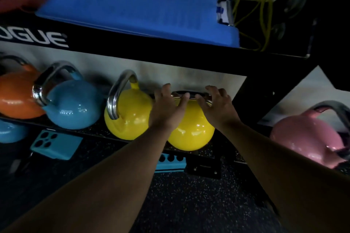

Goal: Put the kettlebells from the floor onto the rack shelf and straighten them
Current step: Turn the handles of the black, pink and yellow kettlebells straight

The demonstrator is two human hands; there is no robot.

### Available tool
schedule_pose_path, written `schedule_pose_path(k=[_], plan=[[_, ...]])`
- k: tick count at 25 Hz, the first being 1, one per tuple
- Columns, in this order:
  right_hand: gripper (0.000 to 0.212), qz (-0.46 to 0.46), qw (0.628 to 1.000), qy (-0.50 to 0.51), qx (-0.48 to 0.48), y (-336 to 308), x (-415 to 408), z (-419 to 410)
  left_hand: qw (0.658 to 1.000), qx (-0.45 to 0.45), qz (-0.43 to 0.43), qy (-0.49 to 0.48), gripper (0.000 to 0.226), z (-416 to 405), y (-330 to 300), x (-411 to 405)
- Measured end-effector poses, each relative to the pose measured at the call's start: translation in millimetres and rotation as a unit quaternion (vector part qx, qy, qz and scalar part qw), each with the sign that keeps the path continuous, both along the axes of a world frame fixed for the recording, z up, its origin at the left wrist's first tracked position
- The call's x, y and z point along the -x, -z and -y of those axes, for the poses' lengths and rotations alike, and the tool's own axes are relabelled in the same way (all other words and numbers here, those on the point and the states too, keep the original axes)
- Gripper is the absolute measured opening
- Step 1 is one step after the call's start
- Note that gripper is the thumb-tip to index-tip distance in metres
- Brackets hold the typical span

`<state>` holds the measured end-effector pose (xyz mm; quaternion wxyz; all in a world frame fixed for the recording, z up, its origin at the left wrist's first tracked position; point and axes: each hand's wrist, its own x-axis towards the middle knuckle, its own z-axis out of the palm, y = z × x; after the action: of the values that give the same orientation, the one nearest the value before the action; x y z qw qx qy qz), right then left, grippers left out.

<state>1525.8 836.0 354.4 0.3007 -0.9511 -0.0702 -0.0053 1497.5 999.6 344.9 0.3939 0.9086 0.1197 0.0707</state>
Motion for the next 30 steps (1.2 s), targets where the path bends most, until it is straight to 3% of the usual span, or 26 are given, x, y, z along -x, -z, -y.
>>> schedule_pose_path(k=[2, 4, 8, 10, 12, 16, 18, 22, 25, 28, 30], plan=[[0.051, -0.043, 0.999, 0.009, -0.002, 9.8, -11.4, -2.1, 0.992, 0.115, -0.054, -0.021, 0.084, 15.0, 5.7, -4.4], [0.049, -0.051, 0.998, 0.017, -0.024, 14.8, -15.5, -0.9, 0.982, 0.172, -0.074, -0.032, 0.085, 29.3, 8.5, -3.3], [0.049, -0.065, 0.997, 0.022, -0.033, 16.7, -17.8, -3.6, 0.983, 0.174, -0.057, 0.011, 0.081, 11.0, 11.7, -21.4], [0.049, -0.070, 0.997, 0.022, -0.035, 15.7, -17.6, -1.5, 0.981, 0.174, -0.075, 0.046, 0.092, -3.1, 17.3, -30.9], [0.049, -0.076, 0.996, 0.020, -0.045, 11.8, -16.2, 2.5, 0.962, 0.258, -0.084, 0.001, 0.109, -2.2, 17.0, -26.8], [0.055, -0.119, 0.983, 0.058, -0.128, 2.3, -8.8, 2.7, 0.932, 0.332, -0.106, -0.098, 0.083, 35.4, 4.3, -20.3], [0.051, -0.115, 0.975, 0.086, -0.171, 4.9, 5.4, -5.7, 0.934, 0.326, -0.093, -0.118, 0.077, 30.2, 3.6, -36.7], [0.039, -0.136, 0.959, 0.090, -0.232, 20.6, 34.3, -3.8, 0.964, 0.239, -0.110, 0.036, 0.073, 24.4, 19.7, -45.3], [0.030, -0.150, 0.918, 0.078, -0.358, 17.4, 39.6, -1.1, 0.958, 0.264, -0.108, 0.025, 0.090, 46.7, 25.4, -33.0], [0.041, -0.139, 0.887, 0.093, -0.431, 20.0, 44.8, -18.8, 0.953, 0.291, -0.081, 0.011, 0.103, 46.6, 35.3, -45.4], [0.046, -0.154, 0.867, 0.082, -0.468, 23.0, 47.4, -40.6, 0.952, 0.297, -0.069, 0.022, 0.094, 32.9, 35.6, -58.9]])
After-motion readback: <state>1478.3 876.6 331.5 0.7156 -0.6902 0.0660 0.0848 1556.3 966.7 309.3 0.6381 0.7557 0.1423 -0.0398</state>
